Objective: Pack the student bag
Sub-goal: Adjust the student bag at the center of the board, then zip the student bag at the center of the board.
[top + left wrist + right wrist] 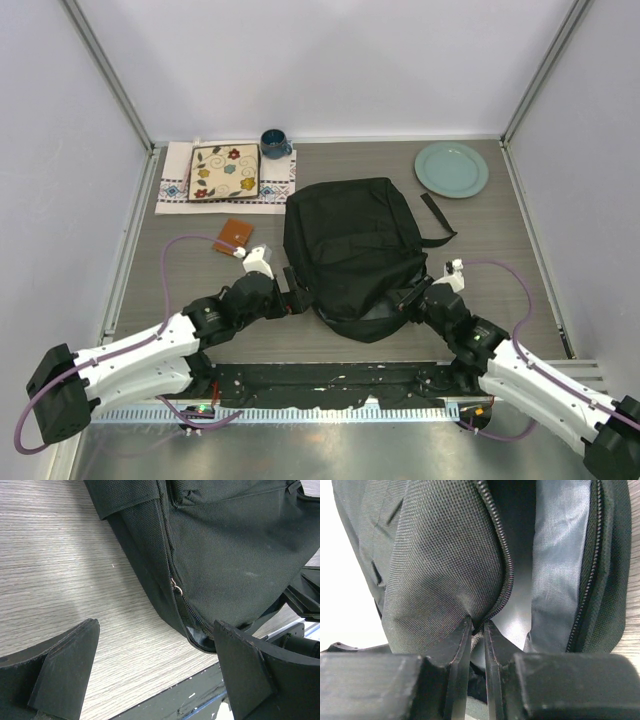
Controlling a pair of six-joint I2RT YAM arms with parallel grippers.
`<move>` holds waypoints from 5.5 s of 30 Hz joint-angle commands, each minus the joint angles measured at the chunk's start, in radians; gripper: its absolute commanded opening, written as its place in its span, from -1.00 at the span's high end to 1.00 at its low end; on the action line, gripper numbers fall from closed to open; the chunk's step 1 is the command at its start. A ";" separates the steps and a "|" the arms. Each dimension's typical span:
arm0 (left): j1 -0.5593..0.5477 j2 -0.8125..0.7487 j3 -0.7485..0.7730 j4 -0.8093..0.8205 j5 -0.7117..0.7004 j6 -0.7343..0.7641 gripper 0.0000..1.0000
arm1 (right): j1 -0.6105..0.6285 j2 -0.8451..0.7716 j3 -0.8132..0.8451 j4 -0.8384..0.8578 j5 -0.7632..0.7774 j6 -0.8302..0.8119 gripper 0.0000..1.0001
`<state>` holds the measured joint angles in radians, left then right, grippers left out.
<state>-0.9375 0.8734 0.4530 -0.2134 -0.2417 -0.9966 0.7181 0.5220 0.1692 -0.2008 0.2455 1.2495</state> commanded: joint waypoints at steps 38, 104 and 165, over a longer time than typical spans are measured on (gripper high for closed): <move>0.005 0.033 -0.004 0.080 0.013 -0.014 -0.99 | 0.024 -0.249 0.090 -0.385 -0.124 -0.059 0.07; -0.032 0.174 -0.163 0.525 -0.115 -0.194 0.62 | -0.279 0.446 0.335 0.007 -0.061 -0.496 0.26; -0.139 0.193 -0.051 0.422 -0.251 -0.267 0.38 | 0.721 0.618 0.586 -0.025 0.307 -0.593 0.15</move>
<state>-1.0740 1.0603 0.3592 0.1799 -0.4538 -1.2770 1.4181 1.1629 0.7124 -0.2546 0.5056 0.6445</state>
